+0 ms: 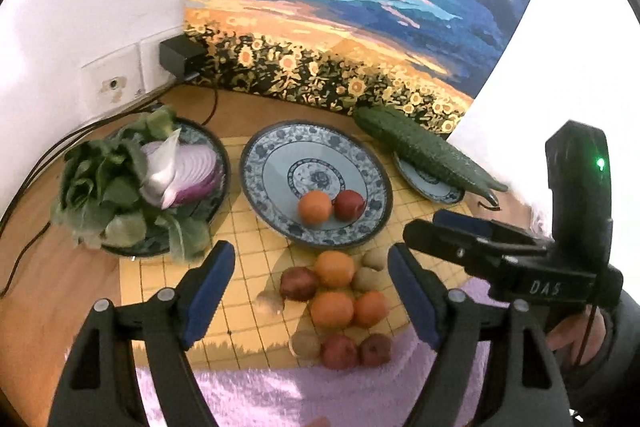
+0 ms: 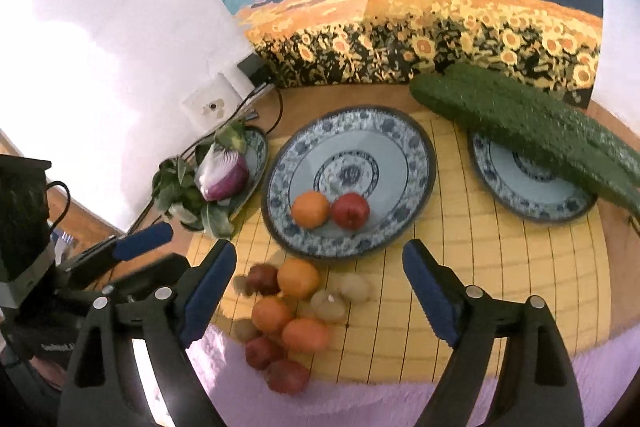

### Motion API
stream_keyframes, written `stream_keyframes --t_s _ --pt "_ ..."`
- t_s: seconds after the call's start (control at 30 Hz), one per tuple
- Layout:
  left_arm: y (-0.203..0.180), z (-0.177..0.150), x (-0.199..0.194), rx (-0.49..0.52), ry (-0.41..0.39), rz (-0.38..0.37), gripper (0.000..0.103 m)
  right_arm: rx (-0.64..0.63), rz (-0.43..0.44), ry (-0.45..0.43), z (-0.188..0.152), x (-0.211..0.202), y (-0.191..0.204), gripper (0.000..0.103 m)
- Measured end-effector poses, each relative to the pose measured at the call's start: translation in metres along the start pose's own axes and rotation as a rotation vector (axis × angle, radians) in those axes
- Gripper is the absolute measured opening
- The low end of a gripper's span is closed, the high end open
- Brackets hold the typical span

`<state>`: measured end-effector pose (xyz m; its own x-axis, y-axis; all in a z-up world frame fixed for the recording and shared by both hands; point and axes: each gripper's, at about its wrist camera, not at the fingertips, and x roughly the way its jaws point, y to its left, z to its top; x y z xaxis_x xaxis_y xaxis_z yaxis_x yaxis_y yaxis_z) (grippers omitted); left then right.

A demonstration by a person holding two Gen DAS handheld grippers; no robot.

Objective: Organize fruits
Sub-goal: 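Move both open tools back toward the fruit pile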

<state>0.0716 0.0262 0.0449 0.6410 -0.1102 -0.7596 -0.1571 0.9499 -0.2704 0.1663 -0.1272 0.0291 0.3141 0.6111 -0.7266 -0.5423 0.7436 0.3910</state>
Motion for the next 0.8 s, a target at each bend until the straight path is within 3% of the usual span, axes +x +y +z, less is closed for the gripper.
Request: stream_keyframes --t_s 0.57,0.8 --pt "0.006 -0.065 0.01 -0.055 0.067 0.048 0.082 0.027 0.007 0.051 -0.063 -0.005 -0.001 0.087" --pt "0.0 -0.077 0.02 -0.074 0.084 0.056 0.079 0.043 0.032 0.07 -0.071 -0.002 -0.006 0.087"
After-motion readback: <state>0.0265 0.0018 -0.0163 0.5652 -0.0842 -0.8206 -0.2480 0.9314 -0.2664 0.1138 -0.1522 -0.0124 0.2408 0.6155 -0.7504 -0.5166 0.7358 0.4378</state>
